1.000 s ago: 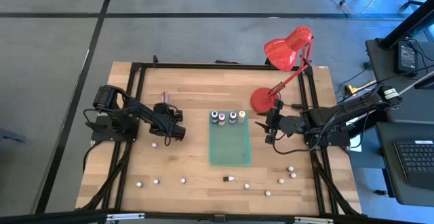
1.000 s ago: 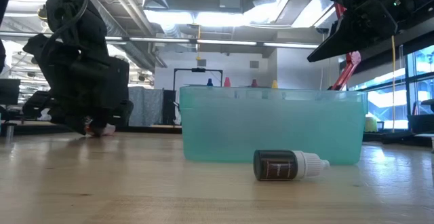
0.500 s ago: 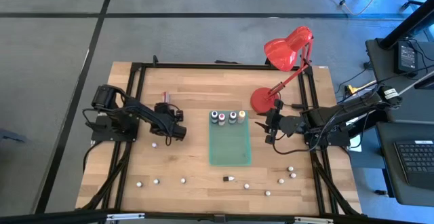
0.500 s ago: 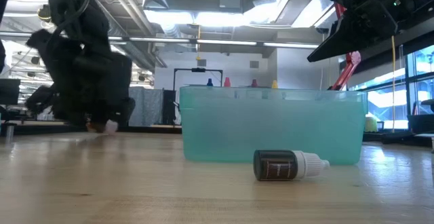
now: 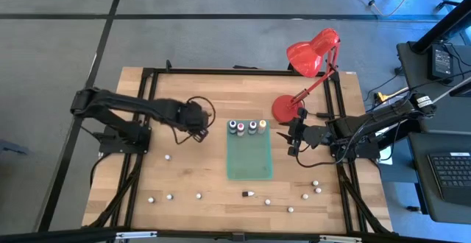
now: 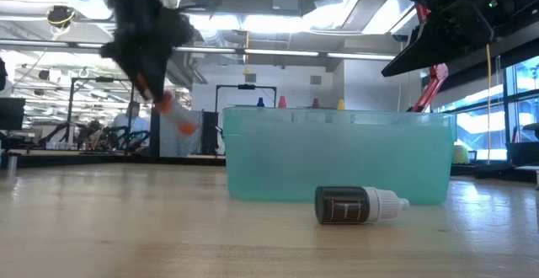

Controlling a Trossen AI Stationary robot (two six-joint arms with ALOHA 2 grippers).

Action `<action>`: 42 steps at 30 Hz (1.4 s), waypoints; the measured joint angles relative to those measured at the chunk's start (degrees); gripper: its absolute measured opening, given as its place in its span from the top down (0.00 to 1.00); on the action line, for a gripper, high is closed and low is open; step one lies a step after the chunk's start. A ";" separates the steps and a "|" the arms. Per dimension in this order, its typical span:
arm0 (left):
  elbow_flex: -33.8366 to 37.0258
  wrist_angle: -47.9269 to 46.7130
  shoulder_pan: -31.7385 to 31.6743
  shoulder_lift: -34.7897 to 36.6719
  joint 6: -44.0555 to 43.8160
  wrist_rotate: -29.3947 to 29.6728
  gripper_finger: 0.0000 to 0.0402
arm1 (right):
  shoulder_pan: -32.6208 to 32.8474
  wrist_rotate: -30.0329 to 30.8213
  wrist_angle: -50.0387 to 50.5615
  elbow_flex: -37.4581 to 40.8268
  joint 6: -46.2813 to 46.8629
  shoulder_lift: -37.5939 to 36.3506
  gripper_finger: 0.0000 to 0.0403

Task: Pick & Place food coloring
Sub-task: Put the large orange food coloring bottle into the green bin

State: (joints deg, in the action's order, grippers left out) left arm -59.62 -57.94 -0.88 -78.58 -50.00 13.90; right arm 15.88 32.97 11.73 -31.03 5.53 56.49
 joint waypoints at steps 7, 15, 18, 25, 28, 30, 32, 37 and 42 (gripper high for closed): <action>-6.45 -15.29 -6.30 -2.77 6.83 -22.26 0.71 | -0.02 0.00 -0.38 0.00 0.24 0.00 0.59; -6.99 -29.56 -9.71 -9.33 11.65 -28.86 0.70 | -0.01 0.00 -0.41 0.00 0.25 0.00 0.59; -7.01 -28.30 -10.53 -12.52 13.83 -29.27 0.70 | -0.01 0.00 -0.40 0.00 0.25 0.00 0.59; -7.01 -28.11 -12.19 -20.26 20.22 -30.48 0.69 | -0.01 -0.01 -0.39 0.00 0.30 0.00 0.59; -7.01 -28.11 -12.51 -22.04 22.34 -30.46 0.67 | -0.01 0.00 -0.38 0.00 0.29 0.00 0.59; -7.01 -28.14 -12.51 -22.55 23.15 -30.33 0.65 | -0.01 0.00 -0.36 0.00 0.29 0.00 0.59; -7.01 -28.14 -12.49 -22.69 23.33 -29.84 0.65 | -0.02 0.00 -0.36 0.00 0.27 0.00 0.59; -7.01 -28.21 -12.51 -22.48 23.44 -29.48 0.65 | -0.02 -0.02 -0.35 0.00 0.21 0.00 0.59; -7.01 -28.86 -12.51 -22.41 23.81 -29.52 0.65 | 0.00 -0.01 -0.32 0.00 0.23 0.00 0.59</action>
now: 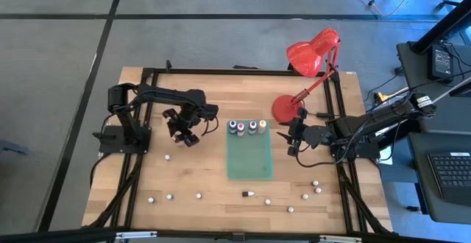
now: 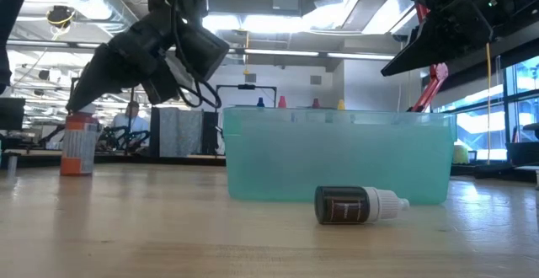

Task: Pick & Place food coloring
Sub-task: Put the large orange food coloring bottle into the green bin

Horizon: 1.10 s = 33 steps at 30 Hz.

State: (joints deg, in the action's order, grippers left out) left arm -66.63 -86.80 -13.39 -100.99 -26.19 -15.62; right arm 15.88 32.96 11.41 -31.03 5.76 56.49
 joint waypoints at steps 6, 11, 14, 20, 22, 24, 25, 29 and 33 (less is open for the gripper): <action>0.00 -2.51 -0.02 0.00 0.48 0.02 0.62 | 0.00 0.00 0.03 0.00 0.00 0.00 0.59; 0.00 -3.29 -0.02 1.40 0.65 -0.75 0.61 | -0.02 -0.01 0.07 0.00 0.00 0.00 0.59; 0.00 -3.21 -0.02 4.30 0.83 -3.33 0.61 | -0.01 -0.01 0.11 0.00 0.01 0.00 0.59; 0.06 -1.47 0.74 15.63 1.88 5.78 0.61 | -0.01 -0.01 0.37 0.00 0.02 0.02 0.59; 0.46 1.62 1.60 19.60 -1.06 15.76 0.61 | -0.01 -0.01 0.39 0.00 0.02 0.02 0.59; 0.60 3.59 2.28 22.51 -4.74 23.48 0.61 | -0.02 -0.01 0.40 0.00 0.00 0.02 0.59; 0.61 4.37 2.56 23.67 -5.94 26.04 0.61 | -0.02 -0.01 0.40 0.00 -0.02 0.02 0.59; 0.61 6.50 2.84 26.86 -2.81 28.85 0.61 | -0.01 -0.01 0.40 0.00 -0.04 0.02 0.59; 0.63 7.46 2.54 27.63 -4.70 26.21 0.61 | 0.00 -0.01 0.40 0.00 0.00 0.02 0.59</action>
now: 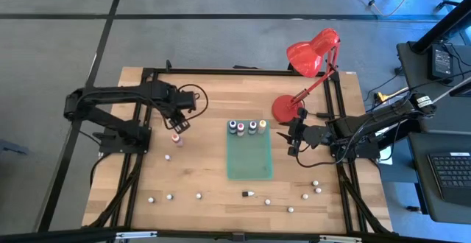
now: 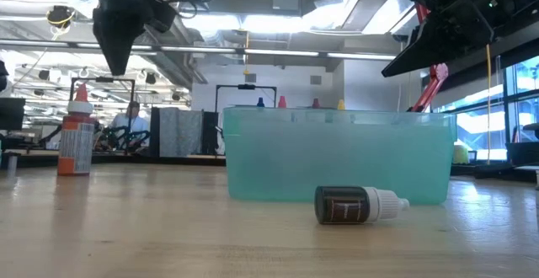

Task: Pick & Place food coloring
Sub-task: Put the large orange food coloring bottle into the green bin

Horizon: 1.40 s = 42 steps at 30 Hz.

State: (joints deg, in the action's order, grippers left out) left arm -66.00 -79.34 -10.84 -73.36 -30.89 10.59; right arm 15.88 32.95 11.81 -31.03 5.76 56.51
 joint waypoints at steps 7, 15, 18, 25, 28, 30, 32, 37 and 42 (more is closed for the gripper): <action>0.02 0.06 -0.55 -0.28 -2.11 -0.42 0.61 | 0.00 0.00 -0.02 0.00 0.09 0.00 0.59; 0.04 1.10 -0.51 -1.00 -1.57 -1.29 0.46 | -0.01 0.00 0.00 0.00 0.17 0.00 0.59; 0.04 1.36 -0.51 -0.87 -4.51 -3.18 0.41 | -0.02 0.00 0.00 0.00 0.13 0.00 0.59; 0.04 1.17 1.23 -0.95 -12.85 -6.58 0.40 | -0.01 0.00 0.00 0.00 0.17 0.00 0.59; 0.04 1.19 2.70 -1.05 -16.84 -8.79 0.41 | -0.02 0.00 0.00 0.00 0.15 0.00 0.59; 0.04 1.19 4.00 -1.07 -19.87 -8.99 0.41 | -0.02 0.00 0.02 0.00 0.15 0.00 0.59; 0.04 1.17 5.21 -1.28 -23.38 -8.81 0.41 | -0.01 0.00 0.02 0.00 0.20 0.00 0.59; 0.04 0.91 7.90 -2.41 -29.75 -8.44 0.42 | -0.02 -0.02 0.00 0.00 0.20 0.00 0.59; 1.16 1.32 9.85 -4.49 -31.49 -9.10 0.43 | -0.02 -0.04 -0.08 0.00 1.17 0.00 0.59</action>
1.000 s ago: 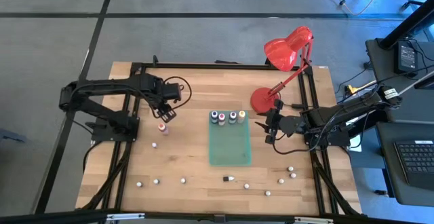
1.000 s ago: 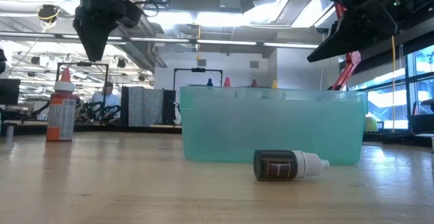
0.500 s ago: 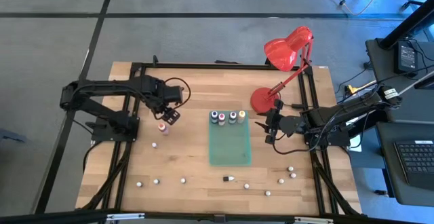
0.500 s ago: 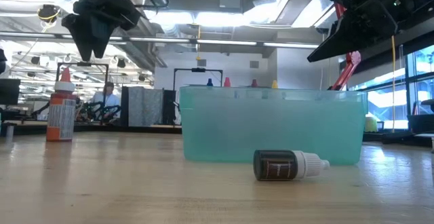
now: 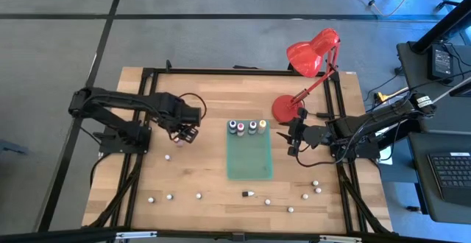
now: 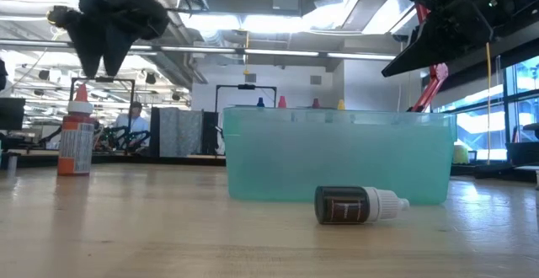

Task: Pick & Place food coloring
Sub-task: Put the large orange food coloring bottle into the green bin

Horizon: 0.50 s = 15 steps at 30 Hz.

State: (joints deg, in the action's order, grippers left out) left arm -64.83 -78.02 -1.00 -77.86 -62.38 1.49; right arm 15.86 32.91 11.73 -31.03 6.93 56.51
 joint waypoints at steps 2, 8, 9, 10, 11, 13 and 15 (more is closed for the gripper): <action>1.14 -0.20 0.41 -0.73 -0.69 -0.04 0.43 | 0.02 0.00 0.03 0.00 0.29 0.00 0.59; 3.94 0.63 0.66 -1.58 -1.91 -0.04 0.43 | 0.00 -0.02 -0.01 0.00 0.27 0.00 0.59; 4.41 0.98 0.66 -1.58 -1.91 -0.09 0.43 | 0.01 -0.03 -0.03 0.00 0.27 0.00 0.59; 4.90 1.33 0.66 -1.58 -1.98 -0.17 0.43 | 0.02 -0.04 -0.03 0.00 0.27 0.00 0.59; 5.34 1.89 0.66 -1.58 -1.98 -0.17 0.43 | 0.01 -0.02 -0.03 0.00 0.27 0.00 0.59; 5.98 2.59 0.66 -1.58 -1.98 -0.15 0.43 | 0.00 -0.04 -0.03 0.00 0.27 0.00 0.59; 6.79 4.46 0.66 -1.58 -1.96 -0.15 0.43 | 0.00 -0.04 -0.03 0.00 0.29 0.00 0.59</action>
State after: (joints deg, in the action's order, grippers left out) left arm -58.04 -73.56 -0.34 -79.44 -64.34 1.34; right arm 15.86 32.86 11.70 -31.03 7.22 56.51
